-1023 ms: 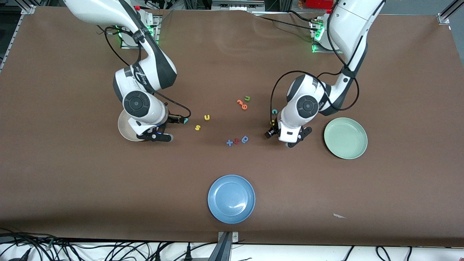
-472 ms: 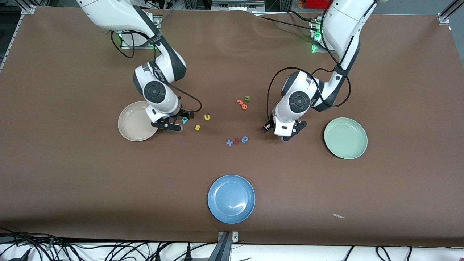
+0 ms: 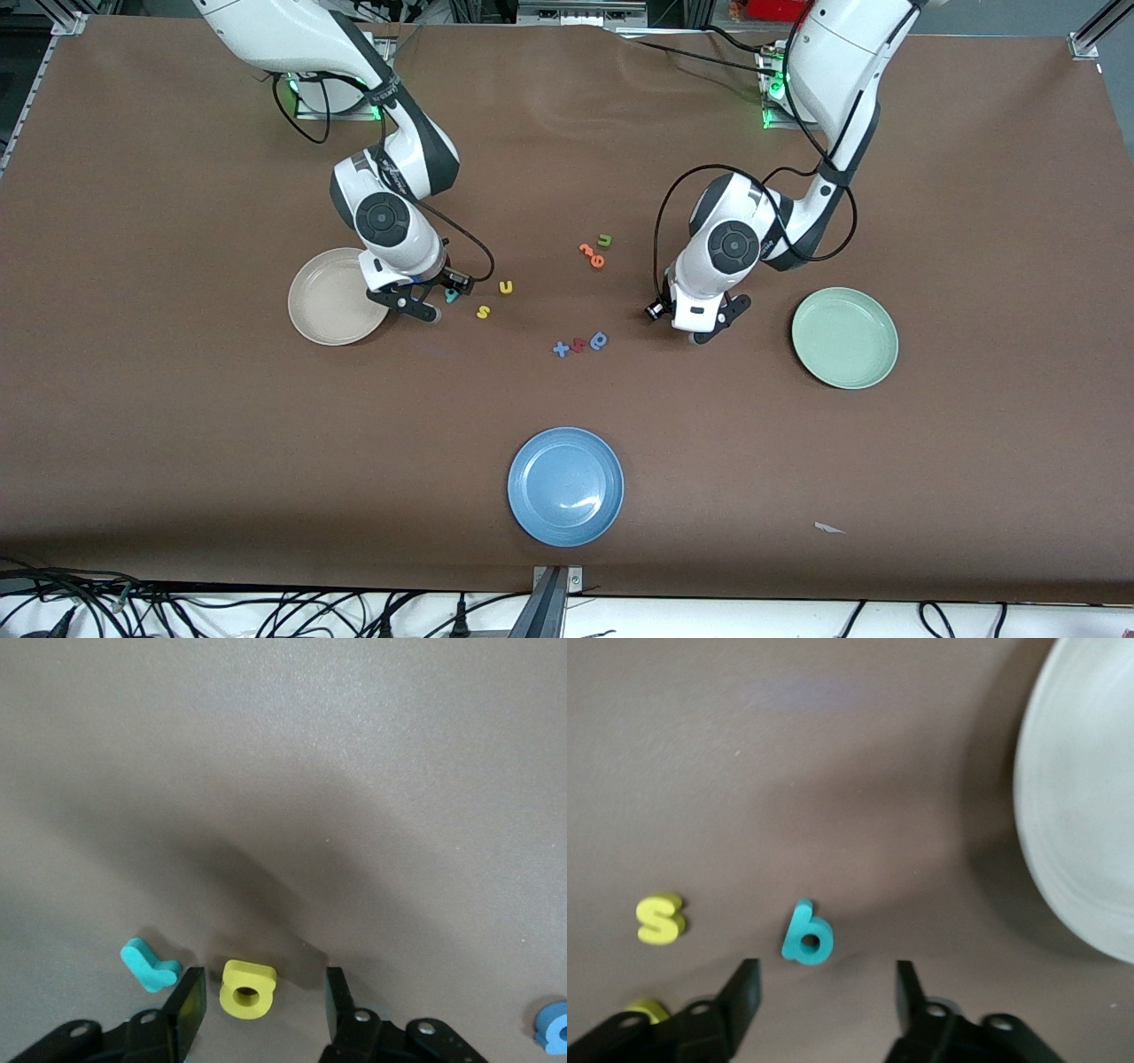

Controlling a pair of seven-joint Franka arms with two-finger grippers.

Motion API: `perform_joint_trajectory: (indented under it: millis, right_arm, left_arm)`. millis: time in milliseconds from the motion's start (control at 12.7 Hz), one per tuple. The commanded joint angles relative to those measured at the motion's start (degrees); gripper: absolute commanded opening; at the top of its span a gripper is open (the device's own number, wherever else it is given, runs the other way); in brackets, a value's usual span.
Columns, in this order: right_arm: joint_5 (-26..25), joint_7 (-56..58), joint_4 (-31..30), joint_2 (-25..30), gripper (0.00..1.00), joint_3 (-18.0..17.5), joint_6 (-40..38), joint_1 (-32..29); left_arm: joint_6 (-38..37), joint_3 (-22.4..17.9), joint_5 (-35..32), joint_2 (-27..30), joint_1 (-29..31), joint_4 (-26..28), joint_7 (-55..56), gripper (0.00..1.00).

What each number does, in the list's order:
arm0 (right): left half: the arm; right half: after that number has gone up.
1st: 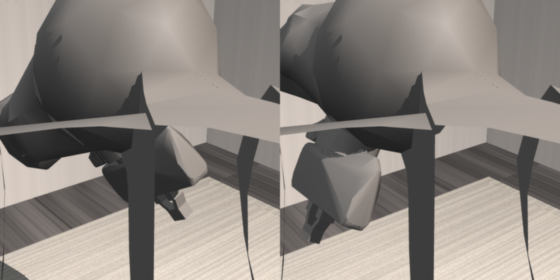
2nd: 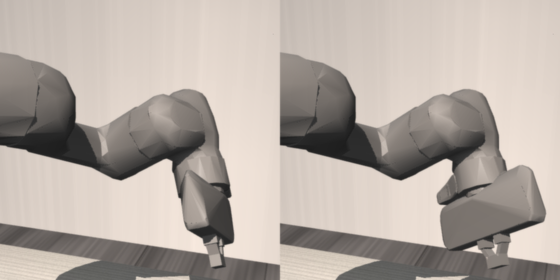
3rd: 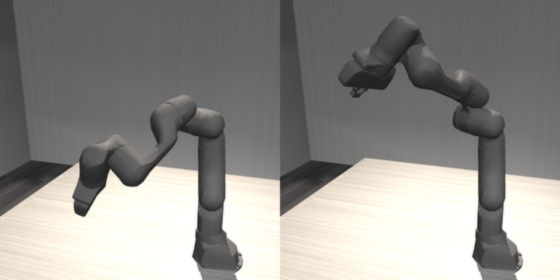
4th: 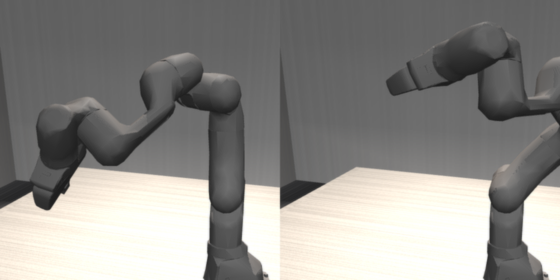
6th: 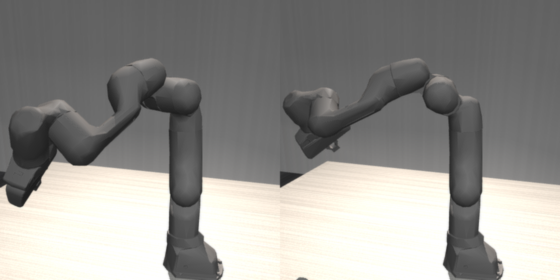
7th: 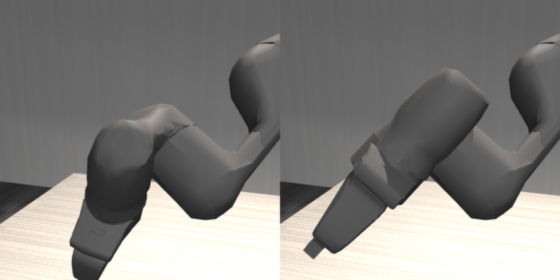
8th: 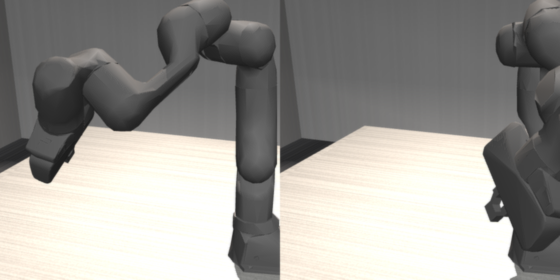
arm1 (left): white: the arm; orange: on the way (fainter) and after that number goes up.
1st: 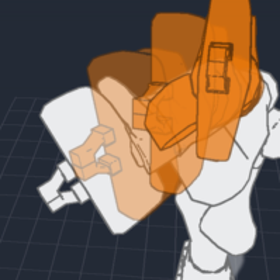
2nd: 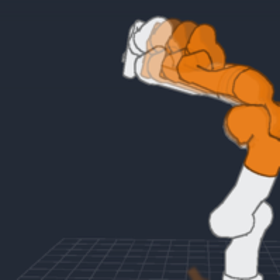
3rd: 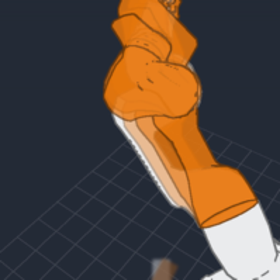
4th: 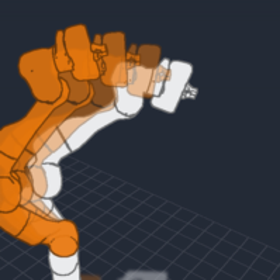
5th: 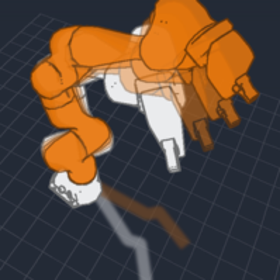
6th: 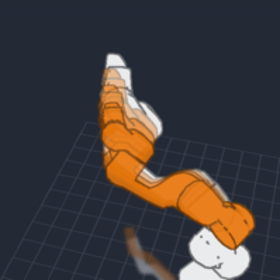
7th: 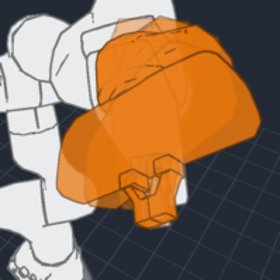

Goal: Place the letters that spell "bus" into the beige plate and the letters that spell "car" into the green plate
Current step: 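Grasp the teal b with the right gripper while the left gripper grasps yellow letter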

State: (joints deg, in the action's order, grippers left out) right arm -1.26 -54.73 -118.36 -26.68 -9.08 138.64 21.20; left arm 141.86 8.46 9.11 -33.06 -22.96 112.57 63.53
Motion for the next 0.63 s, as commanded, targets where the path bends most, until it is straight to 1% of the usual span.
perform_joint_trajectory:
  millis: [0, 79, 315, 551]
  right_arm:
    - [-0.9, -5.3, -1.0, -0.6, 0.64, -0.1, 2.5, 0.2]
    - [-1.0, -5.5, -1.0, -0.7, 0.64, -0.1, 2.6, 0.2]
    - [-0.9, -5.6, -1.1, -1.3, 0.58, -0.1, 2.6, 0.3]
    - [-1.0, -7.0, -1.1, -1.6, 0.50, -0.1, 2.9, 0.5]
  left_arm:
    - [1.1, -0.4, 0.5, -0.2, -0.6, 0.5, 0.6, 0.56]
    - [1.1, -0.5, 0.5, -0.3, -0.6, 0.5, 0.6, 0.53]
    - [1.1, -0.4, 0.5, -0.7, -0.5, 0.5, 0.6, 0.41]
    - [1.1, -0.4, 0.5, -0.7, -0.2, 0.5, 0.5, 0.23]
